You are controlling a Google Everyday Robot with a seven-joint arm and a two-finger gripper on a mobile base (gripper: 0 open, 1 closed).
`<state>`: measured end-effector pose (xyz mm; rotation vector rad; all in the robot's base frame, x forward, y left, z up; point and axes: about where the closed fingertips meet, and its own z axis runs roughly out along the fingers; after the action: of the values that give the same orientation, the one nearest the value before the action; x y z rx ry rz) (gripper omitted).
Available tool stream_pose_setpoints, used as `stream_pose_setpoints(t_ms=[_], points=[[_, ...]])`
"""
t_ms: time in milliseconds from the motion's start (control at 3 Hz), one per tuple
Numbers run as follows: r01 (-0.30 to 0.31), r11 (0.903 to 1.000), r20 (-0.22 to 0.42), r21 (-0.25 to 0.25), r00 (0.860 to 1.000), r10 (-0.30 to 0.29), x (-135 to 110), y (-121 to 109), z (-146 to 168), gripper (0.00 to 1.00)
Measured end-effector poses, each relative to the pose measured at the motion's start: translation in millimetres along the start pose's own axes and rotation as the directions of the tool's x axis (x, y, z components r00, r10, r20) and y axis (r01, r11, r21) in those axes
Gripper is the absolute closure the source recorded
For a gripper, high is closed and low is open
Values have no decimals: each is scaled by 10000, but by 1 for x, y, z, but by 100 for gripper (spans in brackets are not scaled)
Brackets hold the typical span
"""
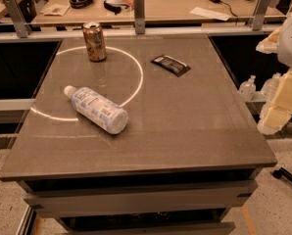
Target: Move rxbar chocolate near orange can
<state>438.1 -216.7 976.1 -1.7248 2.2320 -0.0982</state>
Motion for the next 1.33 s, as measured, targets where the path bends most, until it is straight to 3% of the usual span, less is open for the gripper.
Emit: stream_pose_setpoints(t_ms=[667, 1000, 1333], points=[[-207, 9997, 29, 113, 9998, 206, -2, -3, -1, 0], [-1201, 9926, -7, 166, 9928, 1202, -17, -20, 17, 0], [-2068, 9780, 175, -289, 9781, 2073, -35, -43, 38, 0]])
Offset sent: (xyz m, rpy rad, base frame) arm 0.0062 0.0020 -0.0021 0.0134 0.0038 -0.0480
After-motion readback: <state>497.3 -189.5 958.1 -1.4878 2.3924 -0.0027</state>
